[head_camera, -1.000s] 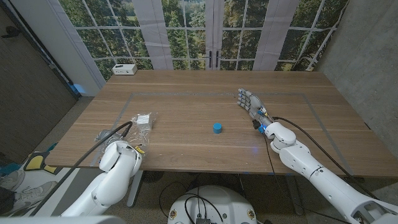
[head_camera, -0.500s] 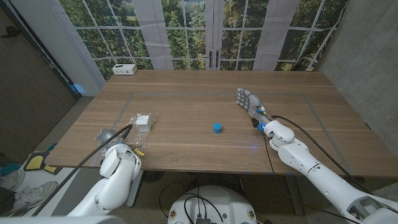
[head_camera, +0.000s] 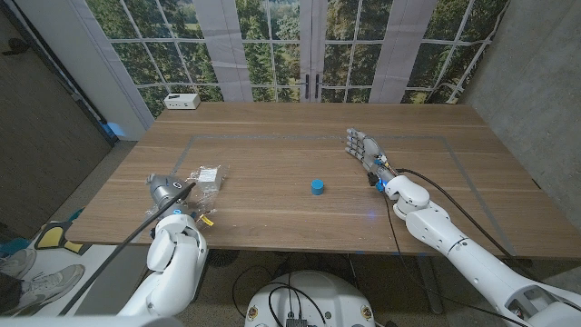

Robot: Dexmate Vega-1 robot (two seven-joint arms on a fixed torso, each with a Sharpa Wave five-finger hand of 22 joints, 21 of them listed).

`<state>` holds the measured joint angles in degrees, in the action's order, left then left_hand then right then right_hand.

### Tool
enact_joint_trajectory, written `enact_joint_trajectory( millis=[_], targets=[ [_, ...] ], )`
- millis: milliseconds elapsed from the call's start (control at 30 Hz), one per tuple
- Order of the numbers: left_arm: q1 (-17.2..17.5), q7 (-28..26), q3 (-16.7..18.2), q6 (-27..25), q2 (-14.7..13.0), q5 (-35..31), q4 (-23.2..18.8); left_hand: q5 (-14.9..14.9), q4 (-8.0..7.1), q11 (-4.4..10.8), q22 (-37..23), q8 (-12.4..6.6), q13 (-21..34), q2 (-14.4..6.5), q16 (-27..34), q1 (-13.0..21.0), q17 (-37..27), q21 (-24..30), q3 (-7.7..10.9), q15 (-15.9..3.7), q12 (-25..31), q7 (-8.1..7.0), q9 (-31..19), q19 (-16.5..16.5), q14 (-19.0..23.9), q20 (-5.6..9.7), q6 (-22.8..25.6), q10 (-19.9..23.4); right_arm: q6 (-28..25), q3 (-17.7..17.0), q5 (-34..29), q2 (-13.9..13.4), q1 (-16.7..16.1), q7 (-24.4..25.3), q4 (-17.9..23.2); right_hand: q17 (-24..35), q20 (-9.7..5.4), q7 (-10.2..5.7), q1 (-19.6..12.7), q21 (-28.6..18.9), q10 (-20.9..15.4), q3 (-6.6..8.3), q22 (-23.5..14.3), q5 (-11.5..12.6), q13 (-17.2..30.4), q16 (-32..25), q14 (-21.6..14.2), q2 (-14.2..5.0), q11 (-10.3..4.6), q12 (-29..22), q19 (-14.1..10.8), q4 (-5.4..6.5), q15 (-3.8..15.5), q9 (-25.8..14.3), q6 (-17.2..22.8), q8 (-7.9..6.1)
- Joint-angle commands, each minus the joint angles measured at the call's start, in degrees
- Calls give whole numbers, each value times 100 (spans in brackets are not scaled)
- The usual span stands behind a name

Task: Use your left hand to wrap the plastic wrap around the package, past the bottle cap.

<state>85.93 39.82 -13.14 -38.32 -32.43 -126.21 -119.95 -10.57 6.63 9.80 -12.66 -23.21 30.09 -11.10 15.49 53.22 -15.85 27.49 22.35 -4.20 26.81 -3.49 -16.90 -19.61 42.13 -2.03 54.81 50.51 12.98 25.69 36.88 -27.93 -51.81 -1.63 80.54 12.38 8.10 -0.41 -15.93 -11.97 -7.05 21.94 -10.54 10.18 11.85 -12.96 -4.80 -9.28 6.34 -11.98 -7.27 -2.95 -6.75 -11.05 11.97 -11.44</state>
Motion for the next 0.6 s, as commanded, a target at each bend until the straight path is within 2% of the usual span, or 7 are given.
enact_joint_trajectory(
  millis=[33,167,233,300,500,567,600],
  targets=[
    [117,-1309,60,-401,356,40,71,17,-17,12,-31,-64,75,-2,27,65,-59,38,76,-797,77,-7,-62,35,68,-11,25,-18,2,-15,24,-8,23,-49,-47,10,2,4,-2,-46,-14,33,-12,28,13,-31,-7,22,-2,2,-17,7,-23,-13,28,9],
    [189,-2141,54,-644,384,523,70,25,-25,8,-36,-119,148,14,45,77,-113,62,97,-811,148,-9,-102,28,84,-3,48,2,-10,-30,46,-16,15,-52,-47,10,1,3,-1,-44,-17,33,-12,28,14,-30,-8,23,-5,1,-15,8,-26,-13,30,9],
    [192,-2795,6,-892,432,809,170,29,-26,22,-37,-140,177,18,52,84,-135,74,107,-819,177,-9,-118,18,94,-3,53,11,-4,-38,71,-11,20,-77,-69,10,-2,2,-1,-44,-18,32,-12,28,14,-29,-6,24,-4,0,-14,9,-25,-13,27,10],
    [158,-3102,-29,-1009,486,877,245,33,-17,31,-38,-164,204,30,73,98,-163,91,110,-833,204,-11,-133,-6,119,16,69,21,-7,-47,59,-18,-1,-34,-40,10,-2,1,1,-44,-12,31,-12,27,13,-28,-4,25,9,3,-14,10,-24,-13,24,12],
    [23,-3353,-122,-971,500,964,344,38,-6,40,-40,-232,283,59,81,115,-214,122,129,-826,288,3,-175,-26,134,29,107,55,-11,-61,98,-38,-9,-90,-51,10,-2,-1,3,-44,-14,30,-12,27,14,-29,-7,25,6,2,-16,12,-24,-13,26,11],
    [-38,-3812,-177,-1094,501,1237,441,40,-4,38,-40,-249,304,70,81,115,-225,129,131,-825,304,-4,-186,-27,137,32,116,48,-3,-65,80,-48,-17,-67,-39,10,-1,0,4,-45,-16,30,-12,28,14,-28,-7,25,4,2,-18,13,-25,-13,23,12],
    [-88,-3746,-201,-1079,510,1169,457,40,-9,38,-40,-258,313,71,79,110,-228,131,134,-820,311,4,-191,-26,139,32,121,46,11,-73,103,-45,-16,-99,-51,10,-2,2,4,-44,-17,30,-12,28,14,-28,-7,25,13,1,-18,14,-24,-13,25,12]
  ],
)
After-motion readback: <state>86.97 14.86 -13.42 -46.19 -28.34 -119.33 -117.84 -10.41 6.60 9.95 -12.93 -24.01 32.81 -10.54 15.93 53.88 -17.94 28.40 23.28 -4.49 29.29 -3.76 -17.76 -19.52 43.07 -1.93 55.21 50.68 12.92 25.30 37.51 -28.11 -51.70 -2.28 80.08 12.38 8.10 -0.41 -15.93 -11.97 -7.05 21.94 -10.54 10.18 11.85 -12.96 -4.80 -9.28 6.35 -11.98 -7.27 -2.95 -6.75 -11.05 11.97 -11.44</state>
